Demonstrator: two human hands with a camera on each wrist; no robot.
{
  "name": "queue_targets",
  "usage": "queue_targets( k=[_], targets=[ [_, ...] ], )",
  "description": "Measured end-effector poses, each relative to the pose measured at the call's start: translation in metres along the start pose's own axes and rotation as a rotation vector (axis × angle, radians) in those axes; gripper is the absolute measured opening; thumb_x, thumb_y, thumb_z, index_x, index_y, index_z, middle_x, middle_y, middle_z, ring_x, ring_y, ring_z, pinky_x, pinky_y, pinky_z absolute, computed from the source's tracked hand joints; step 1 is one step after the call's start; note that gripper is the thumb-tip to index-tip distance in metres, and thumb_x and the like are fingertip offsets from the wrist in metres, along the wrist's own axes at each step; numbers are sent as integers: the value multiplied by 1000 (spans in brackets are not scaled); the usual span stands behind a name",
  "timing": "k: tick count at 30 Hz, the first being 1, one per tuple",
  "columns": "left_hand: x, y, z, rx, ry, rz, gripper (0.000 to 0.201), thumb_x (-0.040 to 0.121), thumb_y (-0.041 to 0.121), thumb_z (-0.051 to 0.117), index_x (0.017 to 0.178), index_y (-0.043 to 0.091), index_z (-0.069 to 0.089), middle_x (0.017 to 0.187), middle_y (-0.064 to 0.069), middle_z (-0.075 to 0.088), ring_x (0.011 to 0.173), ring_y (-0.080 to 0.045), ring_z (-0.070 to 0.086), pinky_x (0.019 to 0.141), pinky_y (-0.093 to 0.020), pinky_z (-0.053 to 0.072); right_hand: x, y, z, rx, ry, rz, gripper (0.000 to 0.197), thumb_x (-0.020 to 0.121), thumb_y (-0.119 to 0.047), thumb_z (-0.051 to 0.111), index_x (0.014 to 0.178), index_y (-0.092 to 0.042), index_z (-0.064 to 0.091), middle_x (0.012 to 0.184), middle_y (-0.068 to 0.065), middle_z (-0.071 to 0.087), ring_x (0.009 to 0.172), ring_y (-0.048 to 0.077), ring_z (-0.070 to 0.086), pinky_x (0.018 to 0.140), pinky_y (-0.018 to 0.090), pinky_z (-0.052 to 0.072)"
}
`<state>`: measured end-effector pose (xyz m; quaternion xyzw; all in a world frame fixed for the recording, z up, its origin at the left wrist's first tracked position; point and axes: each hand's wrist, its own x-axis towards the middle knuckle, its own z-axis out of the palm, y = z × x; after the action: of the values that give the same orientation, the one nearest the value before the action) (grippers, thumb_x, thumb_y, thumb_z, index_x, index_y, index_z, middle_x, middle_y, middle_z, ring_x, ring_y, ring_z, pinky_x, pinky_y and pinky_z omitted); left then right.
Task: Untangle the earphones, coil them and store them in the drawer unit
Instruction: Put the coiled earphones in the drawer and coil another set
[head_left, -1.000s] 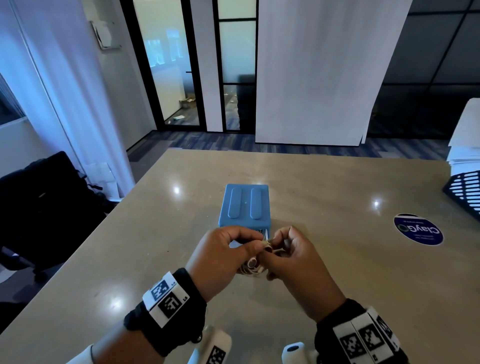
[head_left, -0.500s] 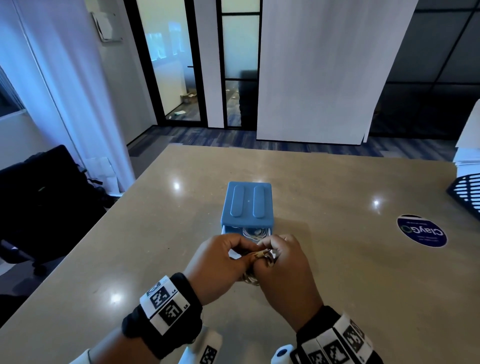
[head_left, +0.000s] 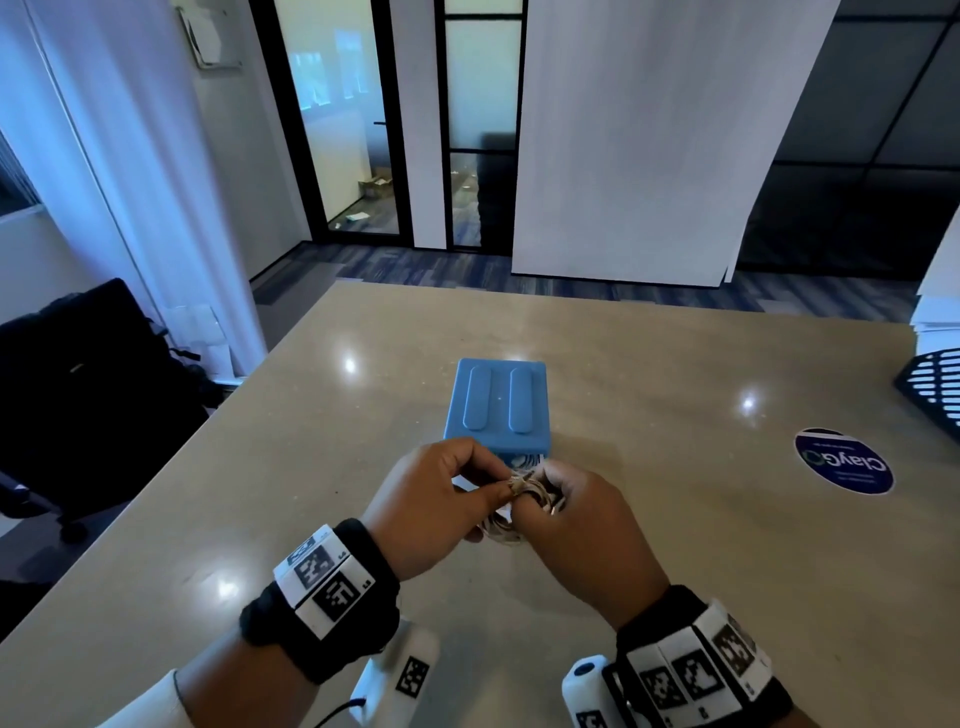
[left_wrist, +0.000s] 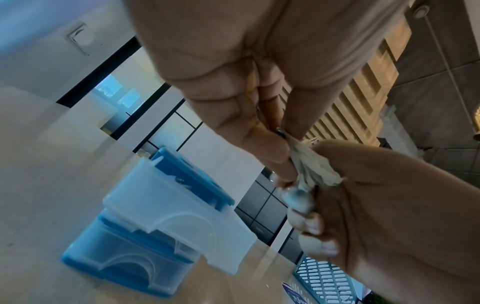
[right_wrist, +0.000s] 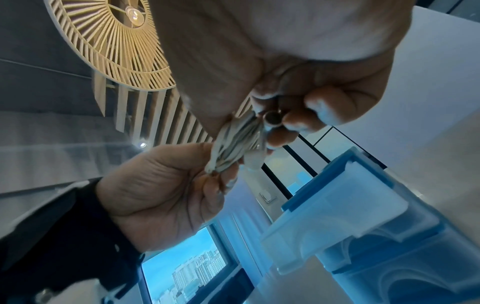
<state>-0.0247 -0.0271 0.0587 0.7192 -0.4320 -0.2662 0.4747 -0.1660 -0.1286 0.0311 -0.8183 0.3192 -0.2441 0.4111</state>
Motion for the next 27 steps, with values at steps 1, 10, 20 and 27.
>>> queue_targets(
  k=[1,10,20,27],
  targets=[
    [2,-1,-2,-20,8,2,8,84,13,76,83,20,71,81,0,72,59,-19,68,57,-32,59,3,1,-2,54,-42,30,17,79,-33,65,75,-17,62,71,4,68,58,5,53,56,28,45],
    [30,-12,-14,1,35,40,10,83,7,76,82,15,71,78,-6,73,55,-15,67,56,-27,56,28,5,-10,717,-195,354,15,98,-17,65,101,-3,70,83,10,69,65,15,59,57,27,52],
    [64,-39,-4,561,25,1,2,86,32,63,84,32,62,80,12,66,74,-11,63,69,-31,55,56,17,2,-445,-200,-169,22,95,-17,55,101,-23,75,95,1,76,88,20,69,77,37,57],
    [68,-54,0,781,-56,93,9,85,31,60,91,37,64,94,8,65,95,-18,58,81,-35,53,60,31,1,-403,-81,-137,29,91,-23,60,114,-33,76,102,-4,62,107,18,51,90,35,48]
  ],
)
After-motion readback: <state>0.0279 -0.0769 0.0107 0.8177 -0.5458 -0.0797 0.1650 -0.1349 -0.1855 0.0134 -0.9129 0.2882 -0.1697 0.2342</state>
